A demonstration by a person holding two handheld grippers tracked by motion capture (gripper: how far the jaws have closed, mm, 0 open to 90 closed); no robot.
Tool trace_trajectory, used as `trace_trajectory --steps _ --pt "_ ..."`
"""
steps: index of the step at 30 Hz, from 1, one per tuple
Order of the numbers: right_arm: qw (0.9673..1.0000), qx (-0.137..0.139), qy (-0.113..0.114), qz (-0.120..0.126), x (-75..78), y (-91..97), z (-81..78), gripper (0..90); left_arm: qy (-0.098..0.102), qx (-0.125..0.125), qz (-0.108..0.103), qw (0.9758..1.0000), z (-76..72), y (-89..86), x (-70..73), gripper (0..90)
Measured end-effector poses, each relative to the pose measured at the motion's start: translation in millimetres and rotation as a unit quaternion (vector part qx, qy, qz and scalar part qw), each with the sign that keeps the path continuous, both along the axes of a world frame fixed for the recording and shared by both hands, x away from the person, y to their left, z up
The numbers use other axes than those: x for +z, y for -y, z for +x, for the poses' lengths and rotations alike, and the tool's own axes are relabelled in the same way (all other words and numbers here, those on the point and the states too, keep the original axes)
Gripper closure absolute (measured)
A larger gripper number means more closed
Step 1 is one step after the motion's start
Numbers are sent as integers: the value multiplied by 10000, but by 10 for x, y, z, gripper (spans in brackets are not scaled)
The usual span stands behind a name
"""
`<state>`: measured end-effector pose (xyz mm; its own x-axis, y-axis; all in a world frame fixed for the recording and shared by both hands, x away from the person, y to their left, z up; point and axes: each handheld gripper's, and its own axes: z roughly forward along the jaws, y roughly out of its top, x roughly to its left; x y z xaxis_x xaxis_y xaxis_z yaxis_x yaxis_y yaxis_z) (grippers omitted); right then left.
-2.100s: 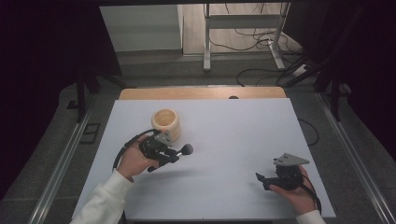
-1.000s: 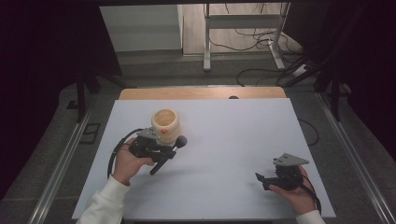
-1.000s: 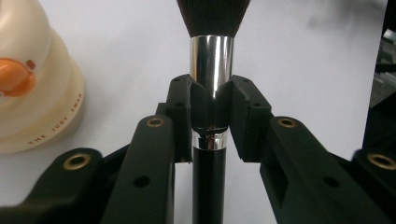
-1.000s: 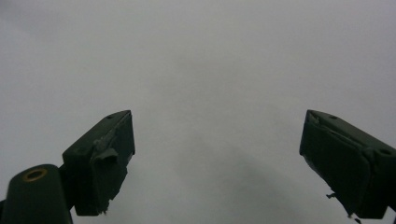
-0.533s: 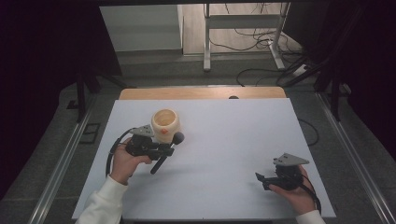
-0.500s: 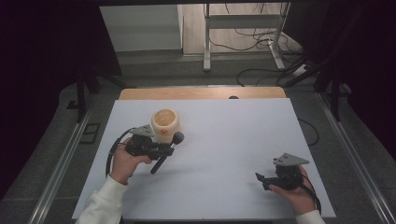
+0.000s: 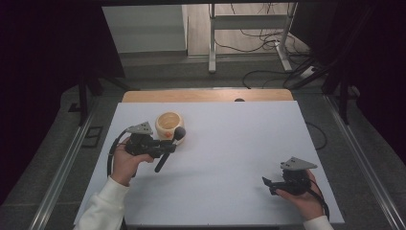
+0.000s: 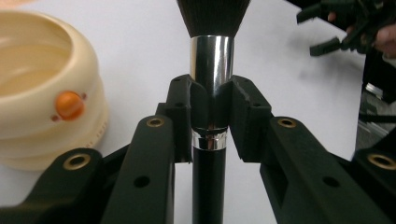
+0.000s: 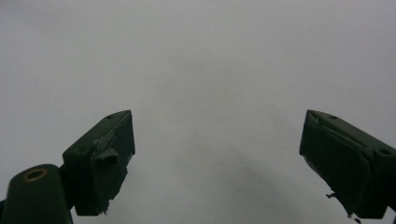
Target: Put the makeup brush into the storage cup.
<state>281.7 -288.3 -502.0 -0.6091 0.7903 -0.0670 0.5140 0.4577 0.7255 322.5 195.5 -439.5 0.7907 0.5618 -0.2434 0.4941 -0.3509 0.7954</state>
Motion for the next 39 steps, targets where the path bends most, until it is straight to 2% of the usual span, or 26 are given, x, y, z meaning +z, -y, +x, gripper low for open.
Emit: trace_trajectory --steps 2,8,13,20,26,39 --pt "10000 -10 -4 3 0 1 0 110 38 48 -68 10000 11 -15 32 714" --pt "10000 -28 13 -6 1 6 1 110 139 70 -103 9998 35 -14 114 714" --pt "10000 -35 21 -1 2 11 4 110 227 154 -109 9996 78 3 177 714" --pt "10000 -42 19 21 2 15 6 110 401 138 -79 9991 121 59 282 713" --pt "10000 -43 42 18 6 24 9 110 444 192 -42 9988 179 79 327 714" --pt "10000 -56 52 26 8 20 14 110 475 360 -156 9981 342 69 370 714"
